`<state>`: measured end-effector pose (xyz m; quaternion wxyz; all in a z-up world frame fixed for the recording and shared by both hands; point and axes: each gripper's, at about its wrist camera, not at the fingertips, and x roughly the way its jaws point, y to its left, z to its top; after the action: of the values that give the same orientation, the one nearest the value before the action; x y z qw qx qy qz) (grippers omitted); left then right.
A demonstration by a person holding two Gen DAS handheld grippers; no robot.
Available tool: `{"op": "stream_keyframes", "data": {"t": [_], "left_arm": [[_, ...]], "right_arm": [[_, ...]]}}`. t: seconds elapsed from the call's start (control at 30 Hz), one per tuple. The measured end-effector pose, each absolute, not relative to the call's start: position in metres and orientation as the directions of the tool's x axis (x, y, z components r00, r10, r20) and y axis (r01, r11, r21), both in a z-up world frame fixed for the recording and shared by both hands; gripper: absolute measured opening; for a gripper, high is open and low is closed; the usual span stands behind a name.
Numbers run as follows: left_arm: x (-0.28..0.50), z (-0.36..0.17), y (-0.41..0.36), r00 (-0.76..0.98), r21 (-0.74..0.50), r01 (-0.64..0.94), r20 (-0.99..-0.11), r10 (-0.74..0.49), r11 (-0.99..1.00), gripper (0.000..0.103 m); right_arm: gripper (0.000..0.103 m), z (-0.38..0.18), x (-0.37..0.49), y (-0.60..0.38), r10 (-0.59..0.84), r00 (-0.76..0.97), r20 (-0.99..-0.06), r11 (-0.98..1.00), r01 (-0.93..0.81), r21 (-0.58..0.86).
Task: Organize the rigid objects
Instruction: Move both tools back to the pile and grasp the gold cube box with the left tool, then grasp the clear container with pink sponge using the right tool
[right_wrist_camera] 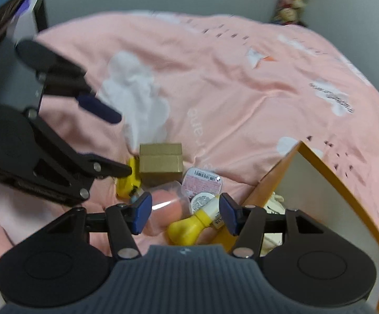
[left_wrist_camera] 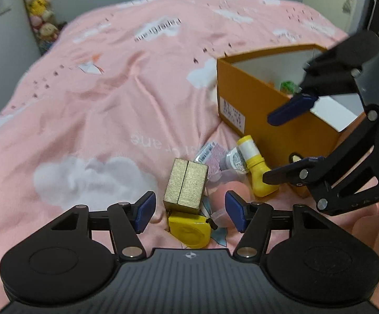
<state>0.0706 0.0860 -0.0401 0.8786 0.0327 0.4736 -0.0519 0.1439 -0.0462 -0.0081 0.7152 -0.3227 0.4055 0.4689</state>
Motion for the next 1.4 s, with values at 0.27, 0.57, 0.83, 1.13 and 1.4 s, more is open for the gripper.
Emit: {"op": "stream_keyframes", "data": {"t": [0.27,0.57,0.83,1.13,1.4], "left_arm": [[0.112,-0.071,0.091,0.424,-0.015,0.198,-0.9,-0.099,0.98,0.071],[0.139,-0.098,0.097,0.342,-0.074,0.204,-0.929,-0.142,0.976,0.071],[0.15,-0.109,0.098,0.305,-0.088,0.196,-0.941,-0.146,0.977,0.055],[0.136,-0.092,0.099,0.351,-0.085,0.158,-0.926,-0.136,0.984,0.053],[0.11,-0.063,0.118,0.417,-0.097,0.065,-0.902,-0.116,0.993,0.053]], "right_arm": [[0.072,-0.04,0.173,-0.009,0.241,0.049,-0.969,0.162,-0.987,-0.009],[0.074,-0.07,0.187,0.015,0.133,-0.07,-0.989,0.104,-0.991,0.084],[0.074,-0.075,0.191,0.018,0.115,-0.098,-0.988,0.095,-0.989,0.109],[0.074,-0.074,0.187,0.023,0.11,-0.101,-0.989,0.072,-0.991,0.109],[0.074,-0.072,0.175,0.036,0.103,-0.114,-0.988,0.008,-0.993,0.115]]}}
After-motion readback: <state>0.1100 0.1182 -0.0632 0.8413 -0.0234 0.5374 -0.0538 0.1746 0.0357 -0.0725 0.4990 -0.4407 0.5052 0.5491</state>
